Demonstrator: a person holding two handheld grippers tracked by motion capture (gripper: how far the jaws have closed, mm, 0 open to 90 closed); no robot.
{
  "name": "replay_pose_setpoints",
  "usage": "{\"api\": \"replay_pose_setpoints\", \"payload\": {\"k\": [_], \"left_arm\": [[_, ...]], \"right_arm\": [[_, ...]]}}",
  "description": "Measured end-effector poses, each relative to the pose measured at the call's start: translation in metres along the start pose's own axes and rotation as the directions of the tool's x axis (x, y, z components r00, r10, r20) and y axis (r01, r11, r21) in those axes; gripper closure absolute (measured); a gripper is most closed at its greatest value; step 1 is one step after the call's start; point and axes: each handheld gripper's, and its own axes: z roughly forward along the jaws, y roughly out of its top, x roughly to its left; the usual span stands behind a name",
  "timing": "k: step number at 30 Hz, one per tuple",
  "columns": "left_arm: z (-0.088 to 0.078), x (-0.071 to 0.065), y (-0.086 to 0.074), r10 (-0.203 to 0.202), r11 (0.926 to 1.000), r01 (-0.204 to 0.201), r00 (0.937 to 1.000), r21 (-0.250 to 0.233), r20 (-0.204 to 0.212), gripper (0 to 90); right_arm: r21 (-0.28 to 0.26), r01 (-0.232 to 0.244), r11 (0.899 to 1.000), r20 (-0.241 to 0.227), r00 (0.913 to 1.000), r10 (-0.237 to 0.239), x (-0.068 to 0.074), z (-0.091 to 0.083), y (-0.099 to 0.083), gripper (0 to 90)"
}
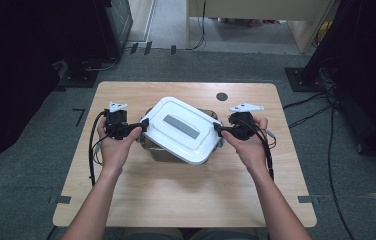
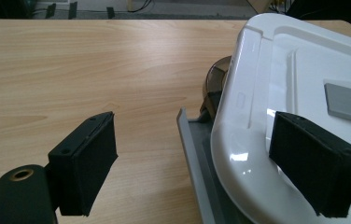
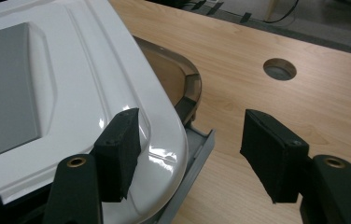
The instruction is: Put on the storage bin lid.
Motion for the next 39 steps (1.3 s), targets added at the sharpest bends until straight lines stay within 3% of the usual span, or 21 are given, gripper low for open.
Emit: {"api": "replay_pose_setpoints", "payload": {"k": [14,19,31,32,33,39], "left_arm": [[-0.016,-0.006,-0.019,0.005,0.9998,-0.004,0.9983,-0.018,0.057,14.5],[-0.023,-0.005,-0.028,-0.008,0.9993,0.011,0.9975,-0.037,0.071,14.5],[-0.034,-0.008,-0.038,0.008,0.9990,-0.005,0.9973,-0.044,0.073,14.3],[-0.034,-0.008,-0.039,0.011,0.9991,-0.008,0.9974,-0.042,0.071,14.1],[-0.034,-0.008,-0.040,0.027,0.9995,-0.027,0.9987,-0.015,0.042,13.9],[-0.034,-0.004,-0.046,-0.012,0.9993,0.014,0.9977,-0.035,0.067,12.4]], "right_arm": [[-0.006,0.003,1.000,0.074,0.9973,-0.002,-0.006,0.013,0.012,38.5],[-0.008,-0.006,1.000,0.058,0.9983,0.007,-0.007,0.020,0.017,38.3],[0.001,-0.058,0.998,0.001,0.9983,0.058,-0.010,0.027,0.020,36.2],[0.001,-0.060,0.998,-0.003,0.9982,0.060,-0.011,0.027,0.020,36.3],[0.002,-0.061,0.998,-0.007,0.9981,0.061,-0.010,0.028,0.021,36.3],[0.000,-0.060,0.998,-0.005,0.9982,0.060,-0.007,0.035,0.026,36.1]]}}
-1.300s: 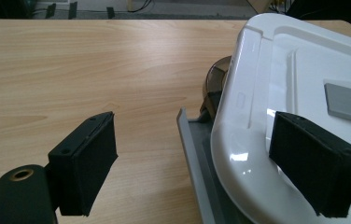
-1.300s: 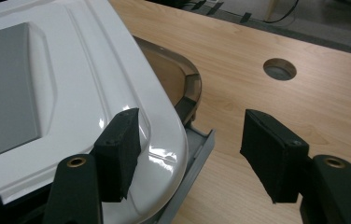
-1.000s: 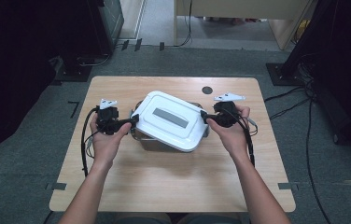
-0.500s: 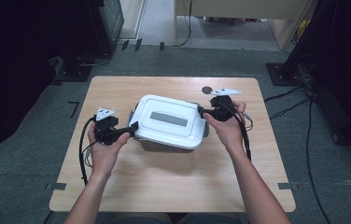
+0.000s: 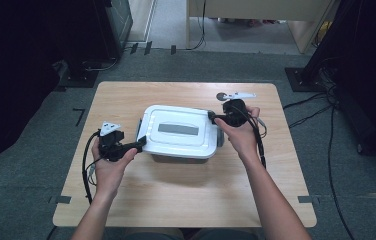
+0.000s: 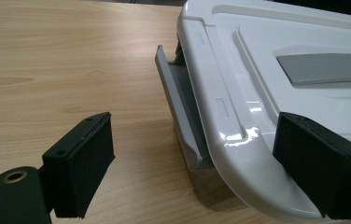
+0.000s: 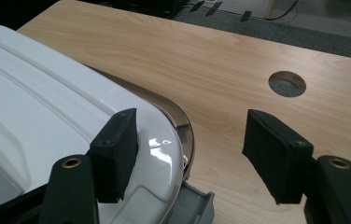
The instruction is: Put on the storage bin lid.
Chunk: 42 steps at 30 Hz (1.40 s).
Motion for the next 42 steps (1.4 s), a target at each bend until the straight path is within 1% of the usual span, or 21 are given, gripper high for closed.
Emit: {"api": "replay_pose_setpoints", "payload": {"k": [4,8,11,14,15,17,20,22,24,25,26,28,29,32,34,36,37,40,41,42], "left_arm": [[0.001,-0.002,0.001,0.004,1.0000,-0.004,0.9999,0.000,-0.012,12.4],[0.003,-0.001,0.003,0.003,1.0000,-0.003,0.9999,0.002,-0.010,12.3],[0.005,-0.002,0.007,0.005,1.0000,-0.005,0.9998,0.002,-0.018,12.3],[0.007,-0.004,0.007,0.012,0.9999,-0.012,0.9996,0.006,-0.024,12.4],[0.008,-0.004,0.007,0.008,1.0000,-0.008,0.9998,0.005,-0.018,12.1],[0.009,-0.004,0.006,-0.003,1.0000,0.003,0.9999,-0.003,-0.014,12.1],[0.009,-0.004,0.006,-0.004,1.0000,0.004,0.9998,-0.006,-0.017,12.1],[0.009,-0.005,0.008,-0.004,1.0000,0.004,0.9999,-0.003,-0.016,12.0],[0.010,-0.006,0.011,-0.001,1.0000,0.001,0.9998,-0.001,-0.018,11.9],[0.011,-0.008,0.012,0.006,1.0000,-0.006,0.9997,0.004,-0.025,11.9],[0.012,-0.009,0.014,0.018,0.9998,-0.017,0.9993,0.009,-0.033,12.5],[0.014,-0.011,0.013,0.034,0.9993,-0.033,0.9987,0.019,-0.039,13.1],[0.014,-0.010,0.013,0.030,0.9995,-0.030,0.9990,0.013,-0.034,12.7],[0.014,-0.008,0.009,0.015,0.9998,-0.015,0.9996,-0.009,-0.023,12.3],[0.013,-0.008,0.004,0.013,0.9992,-0.014,0.9995,-0.037,-0.028,12.3],[0.013,-0.008,0.001,0.014,0.9984,-0.016,0.9995,-0.054,-0.029,12.3],[0.013,-0.008,0.001,0.016,0.9982,-0.017,0.9995,-0.057,-0.026,12.3],[0.013,-0.008,0.002,0.012,0.9984,-0.013,0.9996,-0.054,-0.024,11.9],[0.013,-0.008,0.002,0.016,0.9984,-0.018,0.9995,-0.053,-0.026,11.9],[0.013,-0.009,0.003,0.023,0.9985,-0.024,0.9993,-0.050,-0.029,11.9]], "right_arm": [[-0.009,-0.015,1.000,-0.001,0.9999,0.015,-0.001,0.005,0.002,35.2],[-0.008,-0.021,1.000,-0.005,0.9998,0.021,-0.004,0.007,0.003,33.2],[-0.008,-0.025,1.000,0.006,0.9997,0.025,-0.004,0.009,0.005,33.1],[-0.003,-0.015,1.000,0.026,0.9995,0.015,-0.002,0.012,0.008,33.2],[-0.001,-0.011,1.000,0.030,0.9995,0.011,-0.001,0.015,0.009,33.1],[-0.003,-0.011,1.000,0.035,0.9993,0.011,0.000,0.017,0.011,33.2],[-0.005,-0.005,1.000,0.042,0.9991,0.005,0.001,0.019,0.012,33.2],[-0.009,-0.005,1.000,0.039,0.9992,0.005,0.000,0.019,0.012,31.6],[-0.012,-0.005,1.000,0.055,0.9985,0.005,-0.003,0.020,0.011,32.2],[0.008,0.006,1.000,0.077,0.9970,-0.007,-0.004,0.020,0.010,31.1],[0.006,0.011,1.000,0.086,0.9962,-0.011,-0.005,0.020,0.008,32.0],[-0.013,-0.027,1.000,0.057,0.9980,0.028,-0.008,0.018,0.002,32.2],[-0.021,-0.037,0.999,0.045,0.9983,0.037,-0.008,0.015,0.000,32.3],[-0.049,-0.030,0.998,0.048,0.9983,0.032,-0.007,0.011,-0.007,32.4],[-0.068,-0.037,0.997,0.047,0.9981,0.041,-0.007,0.012,-0.010,32.3],[-0.078,-0.035,0.996,0.045,0.9982,0.038,-0.008,0.012,-0.011,32.2],[-0.082,-0.041,0.996,0.041,0.9982,0.045,-0.009,0.013,-0.011,32.2],[-0.080,-0.091,0.993,0.000,0.9958,0.092,-0.015,0.014,-0.012,30.8],[-0.080,-0.098,0.992,-0.003,0.9952,0.098,-0.015,0.014,-0.012,30.9],[-0.079,-0.095,0.992,-0.003,0.9955,0.095,-0.015,0.014,-0.012,31.8]]}}
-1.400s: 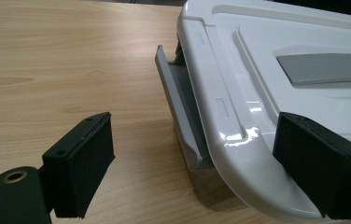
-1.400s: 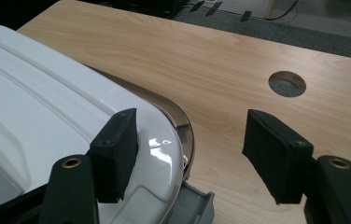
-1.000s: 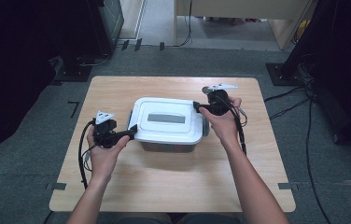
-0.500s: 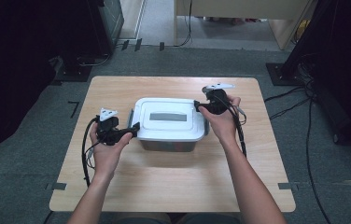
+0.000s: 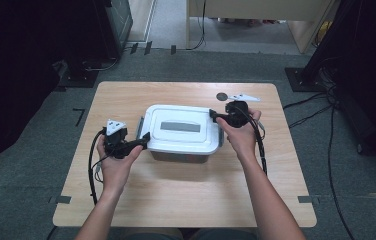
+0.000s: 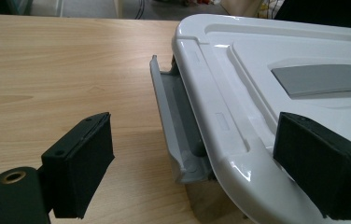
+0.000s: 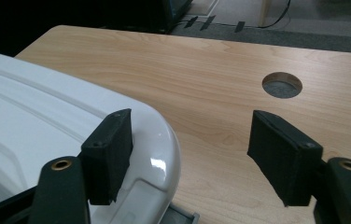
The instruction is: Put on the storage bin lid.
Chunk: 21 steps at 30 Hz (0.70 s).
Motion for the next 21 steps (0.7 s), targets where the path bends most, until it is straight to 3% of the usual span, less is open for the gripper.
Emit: {"api": "replay_pose_setpoints", "payload": {"k": [2,6,10,15,21], "left_arm": [[-0.001,-0.002,0.001,0.020,0.9998,-0.020,0.9997,-0.002,-0.015,12.7],[-0.011,0.001,0.005,0.004,0.9981,-0.004,1.0000,-0.061,0.001,13.5],[-0.020,0.004,0.008,0.004,0.9958,-0.003,1.0000,-0.091,0.009,13.2],[-0.028,0.011,0.000,0.024,0.9960,-0.021,0.9994,-0.086,0.027,11.2],[-0.039,0.025,-0.013,0.022,0.9944,-0.020,0.9996,-0.103,0.016,11.1]], "right_arm": [[0.006,0.007,1.000,-0.016,0.9998,-0.007,0.001,-0.002,0.001,35.9],[-0.078,0.001,0.997,-0.050,0.9987,-0.005,-0.001,-0.018,0.004,36.3],[-0.131,0.016,0.991,-0.035,0.9992,-0.021,0.000,-0.038,0.005,36.3],[-0.137,0.035,0.990,-0.023,0.9990,-0.039,-0.006,-0.060,-0.004,33.5],[-0.130,0.033,0.991,-0.002,0.9994,-0.033,-0.022,-0.084,-0.026,31.7]]}}
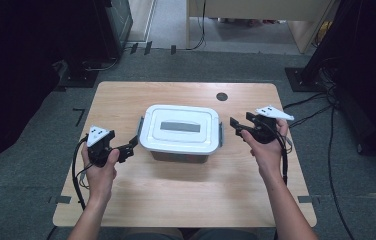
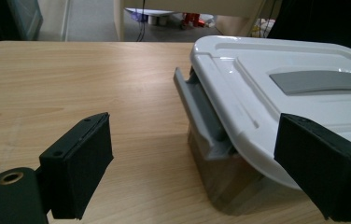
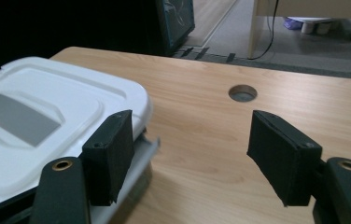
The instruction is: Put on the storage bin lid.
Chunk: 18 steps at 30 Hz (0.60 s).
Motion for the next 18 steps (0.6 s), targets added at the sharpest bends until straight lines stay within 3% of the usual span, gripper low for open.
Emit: {"api": "replay_pose_setpoints", "payload": {"k": [4,7,13,18], "left_arm": [[-0.008,0.010,-0.012,0.020,0.9996,-0.021,0.9996,-0.018,-0.018,11.2],[-0.012,0.017,-0.024,0.024,0.9995,-0.025,0.9993,-0.017,-0.027,11.2],[-0.016,0.033,-0.049,0.011,0.9999,-0.011,0.9987,0.012,-0.050,11.2],[-0.016,0.042,-0.070,0.024,0.9980,-0.018,0.9962,0.060,-0.084,11.1]], "right_arm": [[-0.008,0.004,1.000,0.018,0.9998,-0.004,-0.011,-0.015,-0.014,31.2],[-0.002,-0.003,1.000,0.007,1.0000,0.003,-0.018,-0.024,-0.025,28.2],[0.051,0.044,0.998,0.018,0.9988,-0.045,-0.027,-0.037,-0.054,23.3],[0.073,0.043,0.996,0.043,0.9980,-0.046,-0.036,-0.046,-0.077,22.5]]}}
